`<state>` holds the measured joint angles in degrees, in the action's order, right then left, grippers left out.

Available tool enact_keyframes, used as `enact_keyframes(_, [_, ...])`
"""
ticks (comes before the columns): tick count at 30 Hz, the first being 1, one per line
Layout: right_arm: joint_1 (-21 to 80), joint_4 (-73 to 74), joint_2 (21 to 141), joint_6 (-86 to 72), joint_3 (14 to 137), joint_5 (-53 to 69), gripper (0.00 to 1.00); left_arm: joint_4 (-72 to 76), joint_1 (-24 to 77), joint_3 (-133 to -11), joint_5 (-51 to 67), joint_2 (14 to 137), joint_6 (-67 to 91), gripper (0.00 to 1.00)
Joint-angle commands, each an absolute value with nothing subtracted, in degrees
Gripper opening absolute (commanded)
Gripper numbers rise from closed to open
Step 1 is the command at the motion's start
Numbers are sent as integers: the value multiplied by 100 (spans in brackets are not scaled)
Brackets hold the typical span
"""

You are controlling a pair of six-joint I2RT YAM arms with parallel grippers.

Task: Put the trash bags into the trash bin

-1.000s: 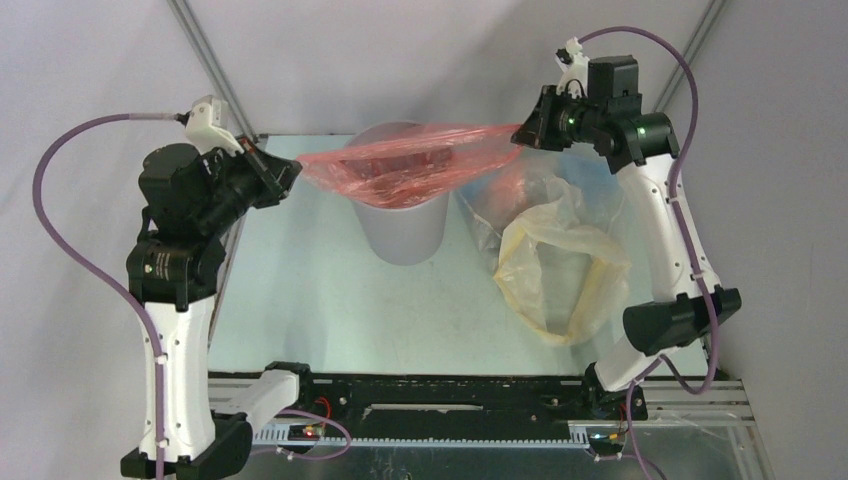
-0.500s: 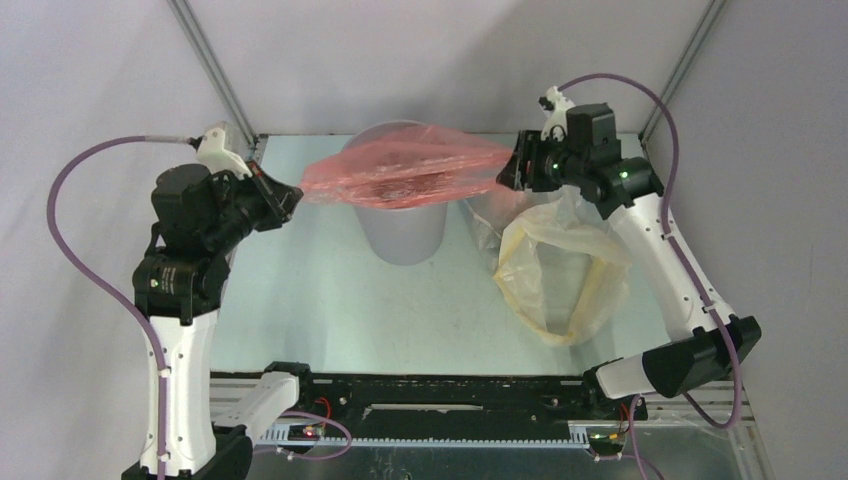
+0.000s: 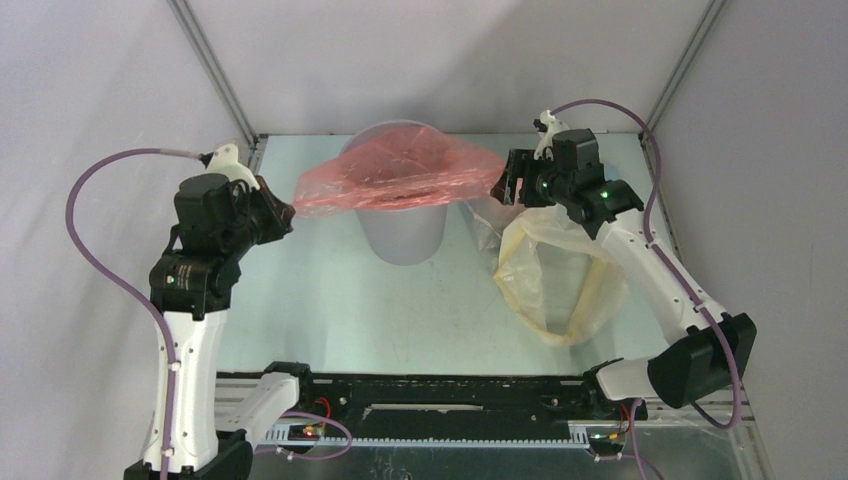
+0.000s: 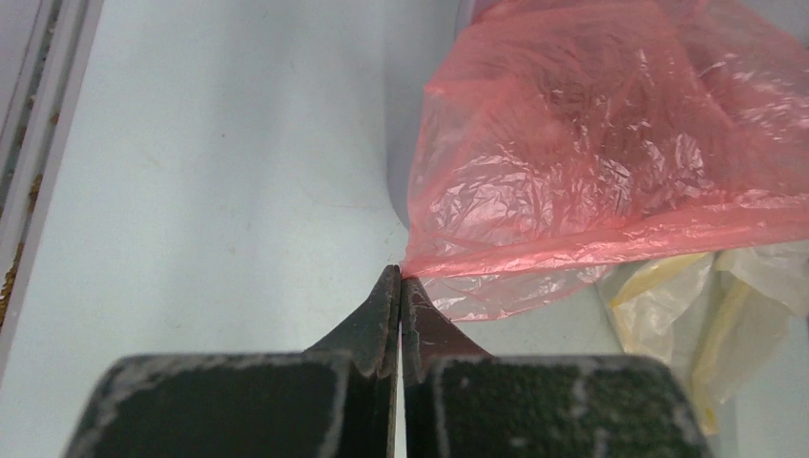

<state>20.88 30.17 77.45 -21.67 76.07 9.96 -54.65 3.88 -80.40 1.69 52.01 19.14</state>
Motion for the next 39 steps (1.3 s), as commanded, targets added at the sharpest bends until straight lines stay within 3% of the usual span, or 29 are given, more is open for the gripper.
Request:
enact_keyframes(1, [2130,2131,7080,-2303,7387,706,72,-5280,341,-8019,-73,5174,1744,0])
enact_keyframes(10, [2998,1717,6912,-1704,7452,253,91,-5073,341,-8317,414,5203,1859,0])
enact_keyframes(23, [3767,2029,6696,-836,7752,-1054,97,-4976,336,-8681,718,5055,2039,0])
enact_keyframes(30, [3883,1645,6280,386,7659,-3,93,-4975,339,-8767,765,5079,2052,0])
enact_keyframes(39, [3989,2663,7176,1389,9061,1402,95,-5175,335,-9367,602,5448,1889,0])
